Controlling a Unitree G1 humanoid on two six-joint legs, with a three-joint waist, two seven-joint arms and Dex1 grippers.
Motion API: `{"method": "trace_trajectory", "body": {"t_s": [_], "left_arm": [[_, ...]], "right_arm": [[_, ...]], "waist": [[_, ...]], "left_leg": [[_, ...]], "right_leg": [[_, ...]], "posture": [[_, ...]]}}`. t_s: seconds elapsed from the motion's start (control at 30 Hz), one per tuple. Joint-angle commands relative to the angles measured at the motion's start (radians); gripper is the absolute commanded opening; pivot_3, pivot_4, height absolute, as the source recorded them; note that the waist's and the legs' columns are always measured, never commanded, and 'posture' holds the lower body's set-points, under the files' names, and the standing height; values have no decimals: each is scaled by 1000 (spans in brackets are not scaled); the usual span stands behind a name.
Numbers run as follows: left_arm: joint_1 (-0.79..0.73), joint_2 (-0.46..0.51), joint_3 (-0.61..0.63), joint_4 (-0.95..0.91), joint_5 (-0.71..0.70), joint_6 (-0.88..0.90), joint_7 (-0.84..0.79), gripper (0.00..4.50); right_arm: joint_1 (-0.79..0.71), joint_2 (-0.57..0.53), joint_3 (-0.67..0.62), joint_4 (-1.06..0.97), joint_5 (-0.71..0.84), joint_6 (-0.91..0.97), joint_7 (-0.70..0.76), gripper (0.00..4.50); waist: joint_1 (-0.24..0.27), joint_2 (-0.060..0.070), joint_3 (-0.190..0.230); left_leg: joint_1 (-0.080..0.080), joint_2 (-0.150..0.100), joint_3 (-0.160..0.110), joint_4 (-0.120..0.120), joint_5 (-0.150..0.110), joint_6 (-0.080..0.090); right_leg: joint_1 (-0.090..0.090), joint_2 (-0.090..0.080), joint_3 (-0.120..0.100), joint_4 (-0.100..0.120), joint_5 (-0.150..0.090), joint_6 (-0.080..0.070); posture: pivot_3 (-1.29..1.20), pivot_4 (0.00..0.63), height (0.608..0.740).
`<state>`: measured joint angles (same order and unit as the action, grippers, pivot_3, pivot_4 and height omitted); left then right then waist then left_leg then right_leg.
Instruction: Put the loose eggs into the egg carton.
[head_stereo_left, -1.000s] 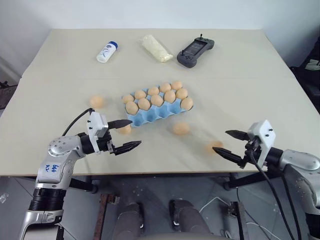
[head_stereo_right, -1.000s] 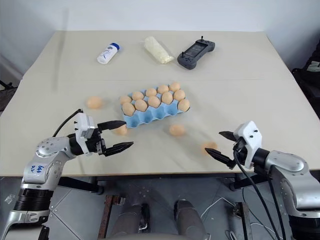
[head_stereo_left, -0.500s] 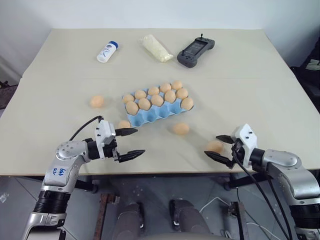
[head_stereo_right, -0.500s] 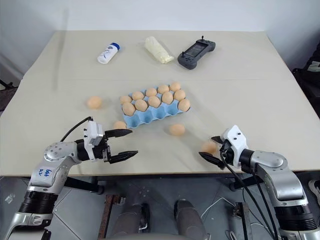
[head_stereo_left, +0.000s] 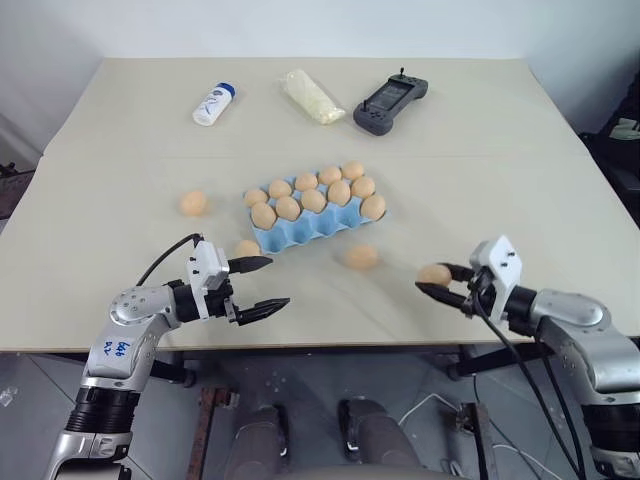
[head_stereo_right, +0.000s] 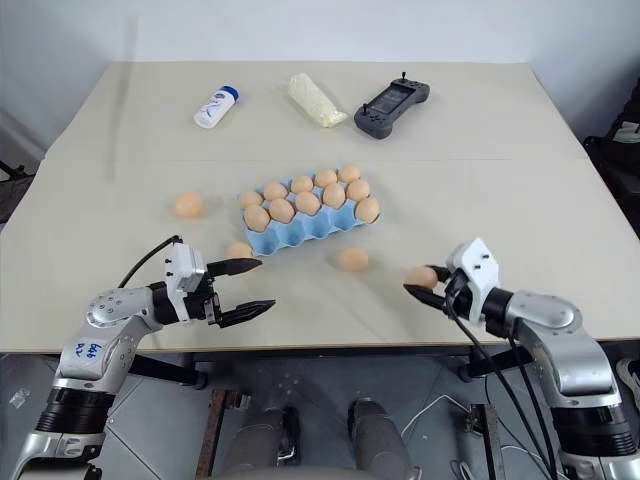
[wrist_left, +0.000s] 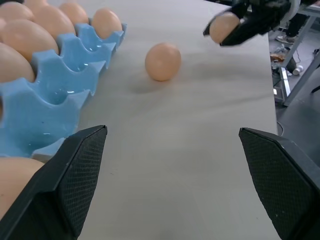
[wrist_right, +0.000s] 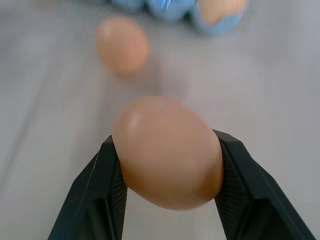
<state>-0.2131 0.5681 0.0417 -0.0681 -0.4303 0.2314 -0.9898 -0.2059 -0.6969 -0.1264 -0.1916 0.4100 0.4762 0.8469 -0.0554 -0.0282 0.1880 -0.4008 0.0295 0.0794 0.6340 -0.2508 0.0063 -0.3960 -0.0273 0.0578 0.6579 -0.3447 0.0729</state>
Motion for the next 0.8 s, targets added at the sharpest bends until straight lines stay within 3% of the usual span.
{"method": "trace_trajectory", "body": {"t_s": [0.03,0.23,0.47,0.8], "left_arm": [[3,0,36,-40,-23,5,24,4500],[2,-14,55,-42,-22,1,66,4500],[-7,-25,81,-52,-24,-8,111,4500],[10,-23,110,-77,-28,-2,139,4500]], "right_arm": [[-115,32,-10,9,17,-8,-33,1906],[-297,163,54,123,-21,-52,-86,1901],[-439,262,193,278,-84,-67,-44,1901],[-632,398,269,665,-231,-290,-50,1901]], "waist": [[-1,0,0],[0,0,0],[-1,0,0],[-5,0,0]], "left_leg": [[0,0,0,0,0,0],[0,0,0,0,0,0],[-1,0,-1,0,0,0],[-1,0,-1,0,1,-1]], "right_leg": [[0,0,0,0,0,0],[-1,0,0,0,0,0],[-2,0,-1,0,0,0],[-2,0,-2,1,0,0]], "posture": [[0,150,740],[0,150,740],[0,150,740],[0,150,740]]}}
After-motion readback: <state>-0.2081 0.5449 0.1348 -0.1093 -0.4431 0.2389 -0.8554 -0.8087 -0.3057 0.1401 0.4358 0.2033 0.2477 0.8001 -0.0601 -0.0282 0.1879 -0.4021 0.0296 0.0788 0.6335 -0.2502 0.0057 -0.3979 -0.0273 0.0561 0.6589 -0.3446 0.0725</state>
